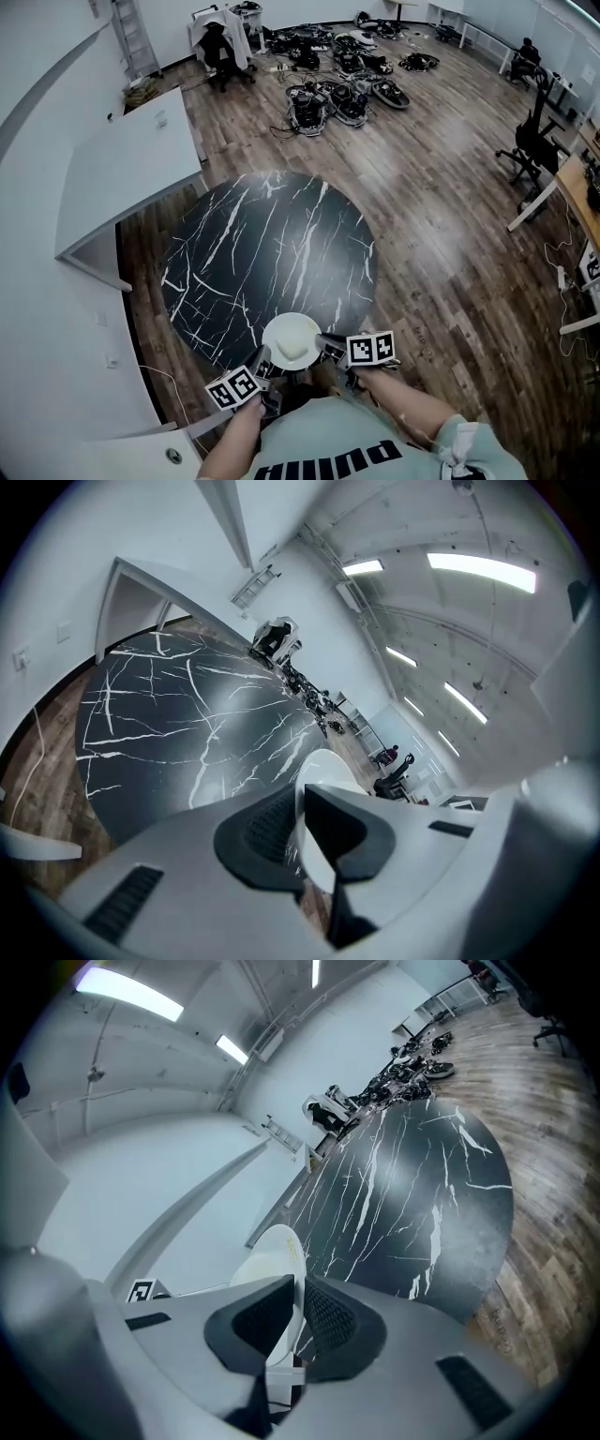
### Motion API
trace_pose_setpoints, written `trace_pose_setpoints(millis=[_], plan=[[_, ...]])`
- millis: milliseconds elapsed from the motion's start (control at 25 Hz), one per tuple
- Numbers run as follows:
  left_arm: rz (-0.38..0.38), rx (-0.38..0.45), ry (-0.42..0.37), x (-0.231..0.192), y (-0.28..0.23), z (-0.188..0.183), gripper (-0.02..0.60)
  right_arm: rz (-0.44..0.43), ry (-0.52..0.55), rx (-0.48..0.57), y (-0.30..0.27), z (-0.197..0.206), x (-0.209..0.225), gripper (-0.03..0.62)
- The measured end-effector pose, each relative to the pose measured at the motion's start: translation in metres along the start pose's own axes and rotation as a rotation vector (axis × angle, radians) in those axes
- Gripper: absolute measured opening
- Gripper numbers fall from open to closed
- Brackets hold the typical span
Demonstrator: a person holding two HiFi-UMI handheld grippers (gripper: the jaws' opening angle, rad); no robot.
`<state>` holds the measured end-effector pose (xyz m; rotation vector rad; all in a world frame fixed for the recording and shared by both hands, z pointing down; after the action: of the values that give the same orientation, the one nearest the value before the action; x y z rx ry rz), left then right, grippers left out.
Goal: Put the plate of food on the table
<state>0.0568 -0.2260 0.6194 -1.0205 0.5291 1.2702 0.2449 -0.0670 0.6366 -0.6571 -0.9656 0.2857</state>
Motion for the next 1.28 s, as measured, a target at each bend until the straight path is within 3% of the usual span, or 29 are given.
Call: trace_pose_setpoints(millis=[680,1280], plan=[[0.028,-0.113,0.010,-0.050,-0.059,-0.043,0.037,0.095,-0.063,0.005,-0.058,-0.038,0.022,0.040],[0.007,-0.196,0.037,-0.091,-0.098,-0.039,0.037,0.173,-0.078,-0.037,-0.098,-0.047,0.054,0.040]])
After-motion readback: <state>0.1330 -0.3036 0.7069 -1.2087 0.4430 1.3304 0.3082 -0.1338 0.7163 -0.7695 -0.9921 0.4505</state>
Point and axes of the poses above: the fingertips, and each gripper's own axes: y backward along the fingers, x to its right, z out of its underside, the point moved 8 cm from there along y, backward along the fingers, and after that the axes turned 15 degrees about z, right-handed, at the moved point
